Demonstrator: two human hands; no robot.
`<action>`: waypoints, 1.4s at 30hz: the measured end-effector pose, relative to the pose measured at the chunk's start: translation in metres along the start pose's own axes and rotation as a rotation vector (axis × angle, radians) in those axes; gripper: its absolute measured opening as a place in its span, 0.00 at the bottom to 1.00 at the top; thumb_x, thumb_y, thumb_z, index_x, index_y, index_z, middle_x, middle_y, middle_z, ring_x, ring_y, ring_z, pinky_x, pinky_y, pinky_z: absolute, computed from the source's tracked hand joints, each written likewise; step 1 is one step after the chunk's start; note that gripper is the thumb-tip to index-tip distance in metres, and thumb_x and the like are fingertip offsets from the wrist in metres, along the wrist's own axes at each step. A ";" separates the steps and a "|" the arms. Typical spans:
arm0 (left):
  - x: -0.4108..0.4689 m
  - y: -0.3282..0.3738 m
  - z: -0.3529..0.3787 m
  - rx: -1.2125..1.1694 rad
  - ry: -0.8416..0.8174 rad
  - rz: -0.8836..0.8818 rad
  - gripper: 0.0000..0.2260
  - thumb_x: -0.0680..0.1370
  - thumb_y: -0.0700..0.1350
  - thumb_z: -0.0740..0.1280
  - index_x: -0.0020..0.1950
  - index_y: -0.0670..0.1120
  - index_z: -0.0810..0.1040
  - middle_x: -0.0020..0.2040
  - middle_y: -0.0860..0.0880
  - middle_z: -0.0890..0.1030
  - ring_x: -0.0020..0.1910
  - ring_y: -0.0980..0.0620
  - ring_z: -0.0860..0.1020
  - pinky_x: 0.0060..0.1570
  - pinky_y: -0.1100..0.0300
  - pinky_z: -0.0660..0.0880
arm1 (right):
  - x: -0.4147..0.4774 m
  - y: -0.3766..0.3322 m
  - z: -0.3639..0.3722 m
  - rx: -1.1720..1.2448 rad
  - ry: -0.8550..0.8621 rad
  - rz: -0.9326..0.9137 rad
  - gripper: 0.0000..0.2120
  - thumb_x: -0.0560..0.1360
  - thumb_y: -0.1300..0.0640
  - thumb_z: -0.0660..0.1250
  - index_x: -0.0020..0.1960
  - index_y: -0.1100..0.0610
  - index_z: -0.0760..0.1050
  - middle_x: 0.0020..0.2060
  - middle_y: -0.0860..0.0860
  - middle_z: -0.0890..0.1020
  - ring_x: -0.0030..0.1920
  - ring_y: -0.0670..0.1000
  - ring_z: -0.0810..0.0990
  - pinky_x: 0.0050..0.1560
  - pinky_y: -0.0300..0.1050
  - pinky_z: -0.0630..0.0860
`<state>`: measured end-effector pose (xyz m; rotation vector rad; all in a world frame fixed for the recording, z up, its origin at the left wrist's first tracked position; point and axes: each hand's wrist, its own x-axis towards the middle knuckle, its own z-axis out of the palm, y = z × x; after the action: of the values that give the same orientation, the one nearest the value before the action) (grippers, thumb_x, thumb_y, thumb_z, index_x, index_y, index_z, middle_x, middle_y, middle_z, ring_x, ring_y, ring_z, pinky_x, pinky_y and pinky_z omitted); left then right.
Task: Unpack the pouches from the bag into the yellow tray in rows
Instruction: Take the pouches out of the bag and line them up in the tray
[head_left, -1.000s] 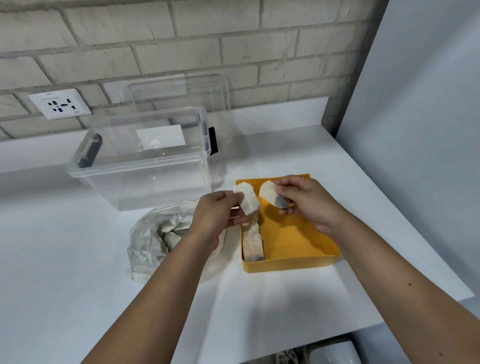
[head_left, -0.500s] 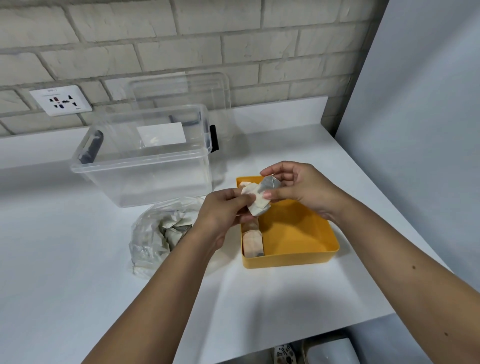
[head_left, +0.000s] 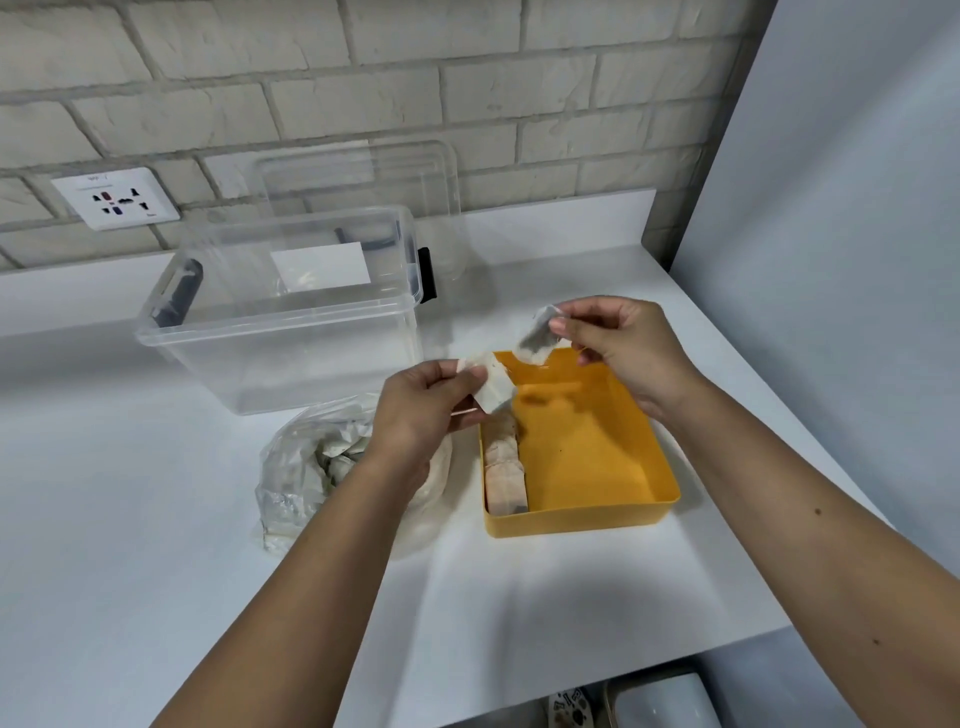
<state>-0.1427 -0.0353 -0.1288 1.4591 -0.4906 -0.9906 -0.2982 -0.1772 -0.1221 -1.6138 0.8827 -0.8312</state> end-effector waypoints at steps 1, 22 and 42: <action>0.002 0.002 -0.003 0.007 0.024 0.012 0.05 0.77 0.38 0.71 0.51 0.38 0.82 0.39 0.47 0.86 0.36 0.54 0.84 0.37 0.63 0.82 | 0.005 0.004 -0.002 -0.170 -0.024 -0.056 0.08 0.72 0.61 0.74 0.51 0.58 0.84 0.42 0.48 0.85 0.39 0.41 0.80 0.39 0.34 0.77; 0.012 -0.005 -0.013 0.103 0.040 0.013 0.04 0.77 0.40 0.71 0.50 0.40 0.83 0.40 0.45 0.86 0.38 0.52 0.85 0.36 0.64 0.80 | 0.036 0.061 0.037 -0.852 -0.005 -0.189 0.05 0.74 0.56 0.72 0.49 0.54 0.82 0.44 0.50 0.85 0.45 0.50 0.82 0.46 0.49 0.81; 0.026 0.000 0.009 0.304 -0.053 0.124 0.03 0.78 0.41 0.71 0.48 0.44 0.84 0.44 0.44 0.84 0.40 0.52 0.83 0.39 0.63 0.81 | 0.008 0.015 0.016 -0.220 -0.184 0.055 0.04 0.73 0.60 0.74 0.47 0.59 0.82 0.35 0.53 0.83 0.31 0.45 0.81 0.36 0.41 0.80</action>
<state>-0.1359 -0.0606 -0.1355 1.6524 -0.7882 -0.8842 -0.2820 -0.1792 -0.1397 -1.8164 0.9063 -0.5509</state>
